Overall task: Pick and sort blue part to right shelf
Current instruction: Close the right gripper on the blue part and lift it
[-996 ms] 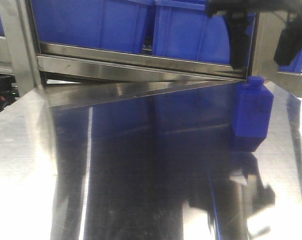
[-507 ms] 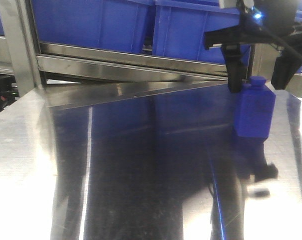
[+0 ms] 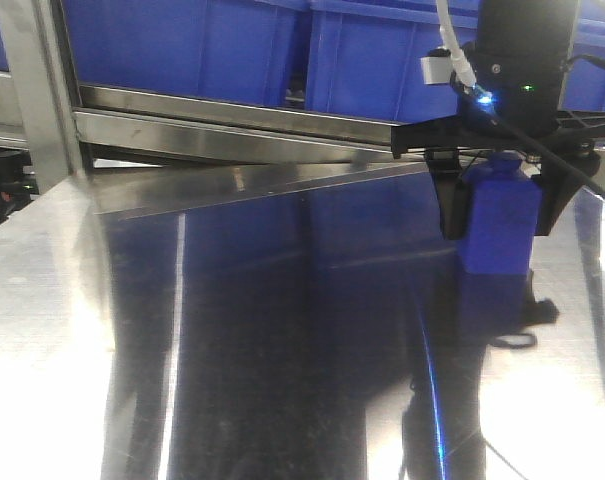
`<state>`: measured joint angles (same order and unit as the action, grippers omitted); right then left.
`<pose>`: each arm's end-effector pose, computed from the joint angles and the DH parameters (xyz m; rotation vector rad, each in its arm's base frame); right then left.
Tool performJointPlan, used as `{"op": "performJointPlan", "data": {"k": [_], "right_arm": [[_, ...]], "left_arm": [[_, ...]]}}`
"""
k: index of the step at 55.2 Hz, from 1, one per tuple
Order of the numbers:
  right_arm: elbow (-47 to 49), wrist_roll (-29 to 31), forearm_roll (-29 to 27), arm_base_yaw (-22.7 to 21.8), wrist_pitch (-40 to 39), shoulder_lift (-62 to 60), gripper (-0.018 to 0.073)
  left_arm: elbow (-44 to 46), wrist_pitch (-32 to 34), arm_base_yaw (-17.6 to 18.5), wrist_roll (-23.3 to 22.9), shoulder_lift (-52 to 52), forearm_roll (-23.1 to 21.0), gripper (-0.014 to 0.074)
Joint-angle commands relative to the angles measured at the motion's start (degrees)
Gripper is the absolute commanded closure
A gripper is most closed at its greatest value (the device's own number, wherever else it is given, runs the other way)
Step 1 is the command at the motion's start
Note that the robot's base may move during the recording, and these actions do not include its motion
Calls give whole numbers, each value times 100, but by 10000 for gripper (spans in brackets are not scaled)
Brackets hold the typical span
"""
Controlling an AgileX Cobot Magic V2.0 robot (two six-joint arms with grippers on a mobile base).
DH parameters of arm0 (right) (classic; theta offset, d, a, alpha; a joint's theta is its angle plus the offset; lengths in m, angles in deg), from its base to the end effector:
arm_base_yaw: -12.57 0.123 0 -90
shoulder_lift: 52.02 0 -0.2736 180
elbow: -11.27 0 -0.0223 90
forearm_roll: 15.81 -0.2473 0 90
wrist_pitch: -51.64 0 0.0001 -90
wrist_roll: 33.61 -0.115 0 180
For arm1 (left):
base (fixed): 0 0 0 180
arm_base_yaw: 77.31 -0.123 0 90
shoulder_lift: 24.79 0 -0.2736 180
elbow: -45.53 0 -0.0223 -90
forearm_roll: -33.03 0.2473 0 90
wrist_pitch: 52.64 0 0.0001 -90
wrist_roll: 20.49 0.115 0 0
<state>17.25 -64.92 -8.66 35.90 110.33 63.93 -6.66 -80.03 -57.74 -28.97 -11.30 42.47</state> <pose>0.3561 0.1403 0.1935 0.1238 2.9116 -0.0138 0.0638 -0.0135 0.3034 0.2169 1.6079 -0.2034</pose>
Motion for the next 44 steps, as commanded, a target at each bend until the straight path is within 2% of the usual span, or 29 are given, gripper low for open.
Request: {"op": "performJointPlan", "data": {"k": [1,8,12,25,44], "right_arm": [[155,97,43,-25,21,-289,139],[155,115,43,-25,58,-310,348],[155,144,43,-25,52,-383,403],[-49,880,248,185,-186,-1097,404],[-2145,1234,618,194,-1465,-3325,404]], "left_arm": [[166,581,18,-21,61,43,296],[166,581,18,-21,61,43,296],[166,581,18,-21,61,43,296],[166,581,18,-21,61,43,296],[166,581,18,-21,61,43,296]]}}
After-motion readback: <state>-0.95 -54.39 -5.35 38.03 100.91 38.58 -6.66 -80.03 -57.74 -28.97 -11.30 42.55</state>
